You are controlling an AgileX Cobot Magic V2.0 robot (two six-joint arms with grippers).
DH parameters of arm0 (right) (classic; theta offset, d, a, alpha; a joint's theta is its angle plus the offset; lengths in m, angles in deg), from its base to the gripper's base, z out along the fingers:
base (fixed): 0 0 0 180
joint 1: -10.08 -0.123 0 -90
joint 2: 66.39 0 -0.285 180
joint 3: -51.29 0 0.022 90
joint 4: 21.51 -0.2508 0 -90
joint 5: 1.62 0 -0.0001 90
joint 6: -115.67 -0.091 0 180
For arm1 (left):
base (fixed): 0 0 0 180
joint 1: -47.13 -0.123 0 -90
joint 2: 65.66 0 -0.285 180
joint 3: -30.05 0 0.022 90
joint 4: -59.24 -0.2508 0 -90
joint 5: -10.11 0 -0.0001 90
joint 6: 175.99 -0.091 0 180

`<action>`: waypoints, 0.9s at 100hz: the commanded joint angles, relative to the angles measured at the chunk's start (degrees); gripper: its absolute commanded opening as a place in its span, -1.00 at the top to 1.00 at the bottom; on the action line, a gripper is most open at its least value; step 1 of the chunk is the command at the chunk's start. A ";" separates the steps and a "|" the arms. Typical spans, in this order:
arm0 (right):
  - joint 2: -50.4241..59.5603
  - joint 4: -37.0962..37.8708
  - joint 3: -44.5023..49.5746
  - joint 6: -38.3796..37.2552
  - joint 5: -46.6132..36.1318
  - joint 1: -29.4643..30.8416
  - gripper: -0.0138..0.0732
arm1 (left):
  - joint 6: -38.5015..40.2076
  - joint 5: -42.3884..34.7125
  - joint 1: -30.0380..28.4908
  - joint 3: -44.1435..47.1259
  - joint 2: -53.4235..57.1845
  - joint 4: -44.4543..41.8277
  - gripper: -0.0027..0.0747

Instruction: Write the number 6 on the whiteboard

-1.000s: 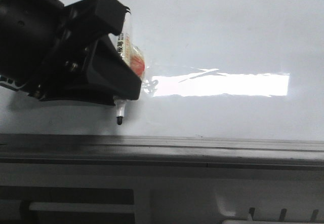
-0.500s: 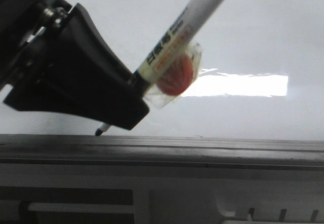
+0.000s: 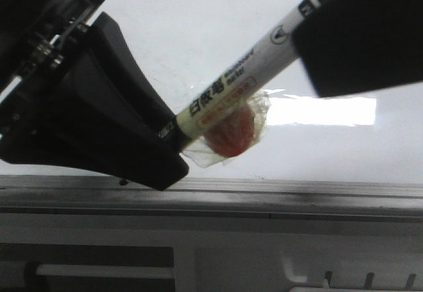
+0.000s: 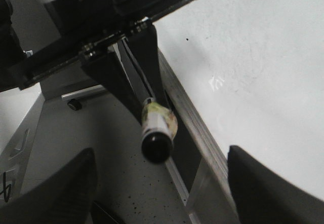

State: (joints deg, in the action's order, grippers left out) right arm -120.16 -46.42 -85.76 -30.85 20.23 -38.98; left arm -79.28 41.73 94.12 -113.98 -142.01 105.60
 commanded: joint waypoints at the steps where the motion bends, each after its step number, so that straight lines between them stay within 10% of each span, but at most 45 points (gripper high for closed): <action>1: -2.13 -1.19 -2.09 0.60 -8.29 -0.90 -0.52 | 0.13 -1.71 0.92 -1.88 1.44 1.95 0.98; 34: -6.16 -6.04 -2.09 0.60 -10.04 -1.04 -0.46 | 0.13 -1.85 1.35 -1.88 1.44 4.58 0.98; 70: -6.41 -11.62 -2.09 0.60 -8.22 -1.04 0.85 | 0.13 -2.24 1.35 -1.88 1.44 4.58 0.98; 90: -6.41 -11.72 -2.09 0.60 -6.24 -1.04 0.85 | 0.13 -3.16 1.35 -1.88 1.44 7.15 0.98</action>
State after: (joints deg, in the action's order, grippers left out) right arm -126.82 -57.26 -85.98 -30.85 15.24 -39.99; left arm -79.28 40.65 95.09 -114.07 -142.01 108.82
